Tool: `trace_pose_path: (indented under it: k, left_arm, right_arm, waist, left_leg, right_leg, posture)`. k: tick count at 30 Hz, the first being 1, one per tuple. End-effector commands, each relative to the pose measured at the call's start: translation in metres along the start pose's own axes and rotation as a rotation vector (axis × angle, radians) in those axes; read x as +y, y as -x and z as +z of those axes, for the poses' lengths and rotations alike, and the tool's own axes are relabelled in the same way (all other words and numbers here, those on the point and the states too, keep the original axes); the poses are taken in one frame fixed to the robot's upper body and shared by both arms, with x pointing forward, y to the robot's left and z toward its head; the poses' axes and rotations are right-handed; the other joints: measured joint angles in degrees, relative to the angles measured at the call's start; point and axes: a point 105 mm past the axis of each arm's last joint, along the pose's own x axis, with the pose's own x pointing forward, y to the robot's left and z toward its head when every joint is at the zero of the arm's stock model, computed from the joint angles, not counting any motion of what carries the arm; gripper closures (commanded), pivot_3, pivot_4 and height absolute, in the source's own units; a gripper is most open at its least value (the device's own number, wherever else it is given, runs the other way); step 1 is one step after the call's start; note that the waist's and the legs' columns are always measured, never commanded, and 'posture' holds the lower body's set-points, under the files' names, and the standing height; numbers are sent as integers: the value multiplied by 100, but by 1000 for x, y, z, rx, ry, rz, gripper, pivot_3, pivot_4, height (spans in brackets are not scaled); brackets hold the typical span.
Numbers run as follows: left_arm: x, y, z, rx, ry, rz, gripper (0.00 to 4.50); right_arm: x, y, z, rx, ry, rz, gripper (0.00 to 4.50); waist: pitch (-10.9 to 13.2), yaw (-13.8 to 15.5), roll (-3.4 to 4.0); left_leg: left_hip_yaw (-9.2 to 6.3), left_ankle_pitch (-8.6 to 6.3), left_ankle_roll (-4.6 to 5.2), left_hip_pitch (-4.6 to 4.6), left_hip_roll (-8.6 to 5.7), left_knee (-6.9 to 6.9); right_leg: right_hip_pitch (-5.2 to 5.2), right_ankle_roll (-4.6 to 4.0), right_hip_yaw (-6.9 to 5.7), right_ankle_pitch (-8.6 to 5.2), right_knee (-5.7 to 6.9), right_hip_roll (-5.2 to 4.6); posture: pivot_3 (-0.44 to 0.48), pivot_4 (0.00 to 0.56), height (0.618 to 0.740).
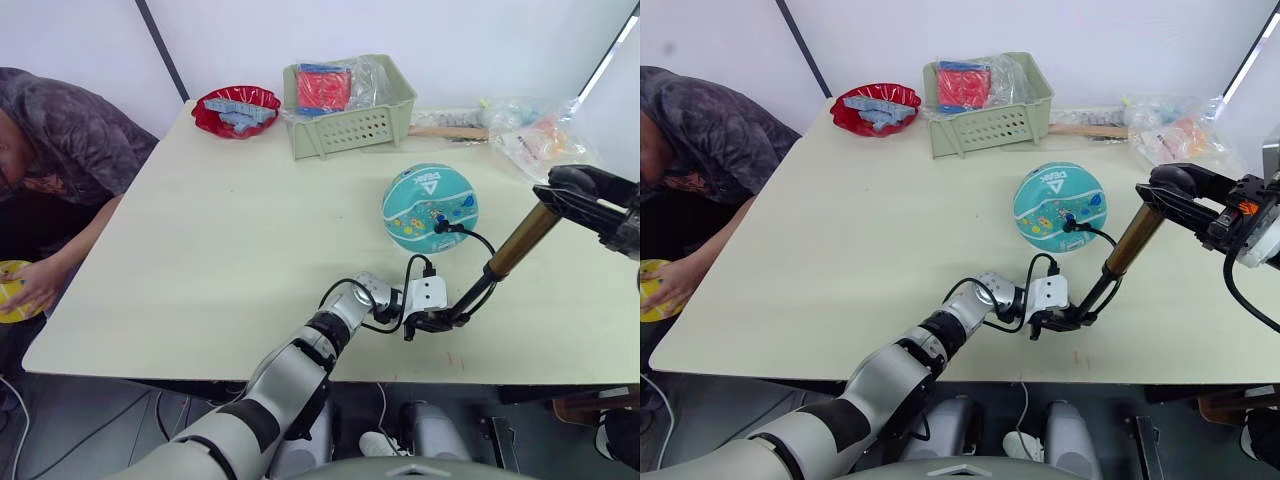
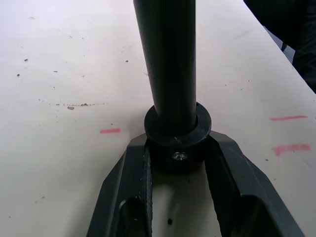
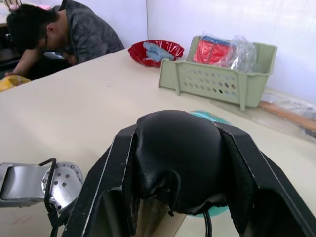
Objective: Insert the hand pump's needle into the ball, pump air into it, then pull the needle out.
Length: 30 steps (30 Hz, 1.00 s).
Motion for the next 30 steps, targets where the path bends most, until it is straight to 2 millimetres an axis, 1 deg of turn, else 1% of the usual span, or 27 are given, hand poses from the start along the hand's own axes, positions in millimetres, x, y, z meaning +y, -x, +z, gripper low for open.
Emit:
trace_pose_path:
  k: [1,2,3,9,14,17,20,24,25,30]
  left_arm:
    - [-24,2,-44,159,60,-80,3405]
    - [-24,2,-44,159,60,-80,3405]
    - [-24,2,-44,158,59,-80,3405]
    - [-24,2,-44,158,59,-81,3405]
    - [-24,2,-44,159,59,-81,3405]
    - [-24,3,-44,160,59,-81,3405]
    - [-24,3,-44,160,59,-80,3405]
    - [-23,3,-44,159,59,-80,3405]
    - [-23,3,-44,159,60,-78,3405]
    - [-21,5,-45,161,64,-71,3405]
  right_arm:
    - [-9,14,32,-121,100,-93,2779]
    - [-8,13,31,-118,97,-91,2779]
    - [-7,11,24,-107,77,-85,2779]
    - [4,2,-31,4,-12,-73,2779]
    - [8,-2,-71,81,-60,-91,2779]
    - [14,-6,-92,119,-65,-82,2779]
    - [17,-8,-106,129,-79,-79,2779]
    - [18,-13,-137,156,-100,-101,2779]
    - [18,-13,-142,161,-102,-106,2779]
    - [18,-13,-156,178,-94,-119,2779]
  waist:
    - [0,0,0]
    - [0,0,0]
    - [0,0,0]
    - [3,-3,-17]
    - [-7,-7,-36]
    - [-12,-6,-42]
    - [-13,-5,-44]
    - [-18,-7,-53]
    - [-19,-7,-55]
    - [-22,-9,-53]
  left_leg:
    - [0,0,0,-1,0,0]
    - [0,0,0,-2,0,0]
    - [1,0,0,-4,0,0]
    - [-4,0,0,-4,1,-2]
    - [-4,0,0,9,3,-1]
    - [-6,0,0,11,4,-1]
    - [-5,0,0,11,4,-1]
    - [-6,0,0,12,5,-2]
    - [-6,0,0,13,5,-2]
    - [-6,0,0,14,5,-1]
  right_leg:
    - [-1,0,0,0,0,0]
    - [-3,0,0,0,0,0]
    - [-5,0,1,0,0,0]
    - [-5,1,-2,0,1,1]
    - [4,0,-2,0,3,5]
    - [5,0,-3,0,3,9]
    - [5,0,-3,0,3,11]
    - [5,0,-5,0,3,13]
    - [5,0,-5,0,3,14]
    - [5,0,-5,0,5,15]
  posture:
    - [0,150,738]
    - [0,150,738]
    - [0,150,738]
    - [0,150,738]
    - [0,150,738]
    - [0,150,738]
    - [0,150,738]
    - [0,150,738]
    - [0,150,738]
    - [0,150,738]
